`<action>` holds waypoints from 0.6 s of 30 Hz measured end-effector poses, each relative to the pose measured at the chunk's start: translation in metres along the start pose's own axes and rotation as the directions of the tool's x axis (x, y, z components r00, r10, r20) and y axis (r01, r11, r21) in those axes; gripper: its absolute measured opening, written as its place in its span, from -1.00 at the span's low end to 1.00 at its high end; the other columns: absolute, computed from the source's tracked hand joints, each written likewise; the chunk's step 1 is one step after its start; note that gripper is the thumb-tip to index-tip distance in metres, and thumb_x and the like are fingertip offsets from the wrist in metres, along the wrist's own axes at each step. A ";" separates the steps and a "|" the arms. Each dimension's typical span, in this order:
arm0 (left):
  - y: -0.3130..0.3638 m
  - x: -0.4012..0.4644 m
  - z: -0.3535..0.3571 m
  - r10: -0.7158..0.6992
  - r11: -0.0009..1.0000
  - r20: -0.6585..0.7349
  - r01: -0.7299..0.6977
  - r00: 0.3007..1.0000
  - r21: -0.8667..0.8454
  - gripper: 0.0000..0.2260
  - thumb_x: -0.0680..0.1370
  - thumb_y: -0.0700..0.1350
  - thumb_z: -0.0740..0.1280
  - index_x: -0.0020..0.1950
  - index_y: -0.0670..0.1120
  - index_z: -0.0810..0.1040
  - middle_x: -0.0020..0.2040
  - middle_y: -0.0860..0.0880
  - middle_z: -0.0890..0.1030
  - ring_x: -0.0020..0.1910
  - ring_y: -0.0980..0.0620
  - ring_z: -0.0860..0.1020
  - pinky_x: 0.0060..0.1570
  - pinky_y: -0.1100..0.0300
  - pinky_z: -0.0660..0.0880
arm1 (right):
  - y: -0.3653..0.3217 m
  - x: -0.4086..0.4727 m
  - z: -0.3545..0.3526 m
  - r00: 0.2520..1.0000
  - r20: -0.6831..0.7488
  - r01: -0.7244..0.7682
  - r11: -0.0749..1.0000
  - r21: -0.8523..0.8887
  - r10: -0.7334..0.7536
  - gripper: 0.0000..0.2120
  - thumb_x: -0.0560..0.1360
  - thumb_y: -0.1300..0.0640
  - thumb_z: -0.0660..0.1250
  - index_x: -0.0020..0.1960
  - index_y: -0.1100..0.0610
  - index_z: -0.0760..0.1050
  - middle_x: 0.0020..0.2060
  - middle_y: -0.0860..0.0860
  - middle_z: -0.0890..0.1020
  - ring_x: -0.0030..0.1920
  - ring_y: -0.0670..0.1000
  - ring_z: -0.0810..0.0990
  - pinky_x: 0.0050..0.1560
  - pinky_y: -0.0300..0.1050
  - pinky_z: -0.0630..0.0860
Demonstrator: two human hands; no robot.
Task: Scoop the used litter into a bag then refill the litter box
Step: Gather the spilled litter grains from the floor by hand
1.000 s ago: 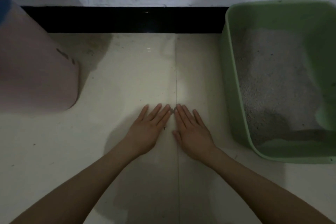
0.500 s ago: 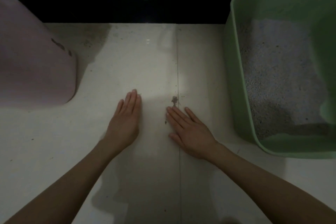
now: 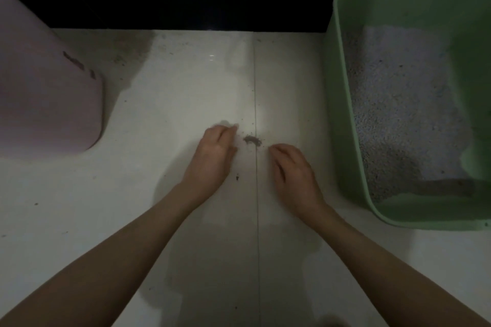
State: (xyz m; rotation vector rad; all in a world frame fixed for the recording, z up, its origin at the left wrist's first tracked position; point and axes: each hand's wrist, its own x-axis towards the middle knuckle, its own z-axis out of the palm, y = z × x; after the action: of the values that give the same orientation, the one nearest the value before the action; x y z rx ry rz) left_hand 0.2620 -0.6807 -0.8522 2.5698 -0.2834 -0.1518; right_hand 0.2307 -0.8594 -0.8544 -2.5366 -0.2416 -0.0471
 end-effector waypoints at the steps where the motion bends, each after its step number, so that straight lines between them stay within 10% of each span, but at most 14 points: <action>1: 0.002 0.003 0.002 -0.074 0.996 -0.013 0.074 0.997 -0.052 -0.58 0.45 -0.30 0.38 0.29 -0.30 0.43 0.19 -0.27 0.47 0.21 -0.23 0.41 0.27 0.09 0.30 | -0.002 0.006 -0.004 0.993 -0.022 -0.116 0.988 0.098 0.119 -0.76 0.51 0.28 0.21 0.09 0.33 0.56 -0.02 0.20 0.59 -0.03 0.11 0.57 0.08 -0.28 0.38; 4: 0.009 0.017 0.008 -0.178 0.972 0.046 0.183 0.983 -0.145 -0.58 0.36 -0.17 0.50 0.16 -0.25 0.51 0.13 -0.20 0.46 0.17 -0.14 0.38 0.18 0.24 0.27 | -0.008 0.030 -0.004 0.925 0.097 -0.379 0.904 0.200 0.366 -0.77 0.49 0.28 0.31 0.14 0.25 0.52 -0.04 0.11 0.55 -0.12 -0.02 0.49 -0.06 -0.36 0.35; 9: 0.017 0.037 0.008 -0.119 0.984 0.050 0.125 0.992 -0.128 -0.76 0.35 -0.24 0.48 -0.03 -0.27 0.58 -0.04 -0.23 0.53 0.04 -0.17 0.46 -0.09 0.39 0.19 | -0.013 0.050 0.009 0.935 0.198 -0.317 0.943 0.101 0.293 -0.84 0.46 0.26 0.33 0.03 0.27 0.54 -0.04 0.17 0.55 -0.03 0.11 0.52 -0.05 -0.25 0.33; 18: 0.013 0.038 0.007 -0.003 0.991 0.068 -0.006 0.998 0.133 -0.94 0.41 -0.28 0.40 -0.15 -0.26 0.61 -0.15 -0.24 0.55 -0.09 -0.21 0.52 -0.13 0.07 0.42 | -0.018 0.070 0.006 0.928 0.286 -0.236 0.971 -0.050 0.240 -0.79 0.48 0.21 0.31 0.08 0.24 0.56 0.04 0.18 0.57 0.04 0.14 0.54 0.02 -0.14 0.38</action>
State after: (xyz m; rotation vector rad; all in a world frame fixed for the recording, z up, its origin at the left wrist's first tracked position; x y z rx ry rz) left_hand 0.2955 -0.7040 -0.8532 2.6997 -0.3312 -0.2271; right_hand 0.2965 -0.8298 -0.8433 -2.5621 -0.0439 0.4232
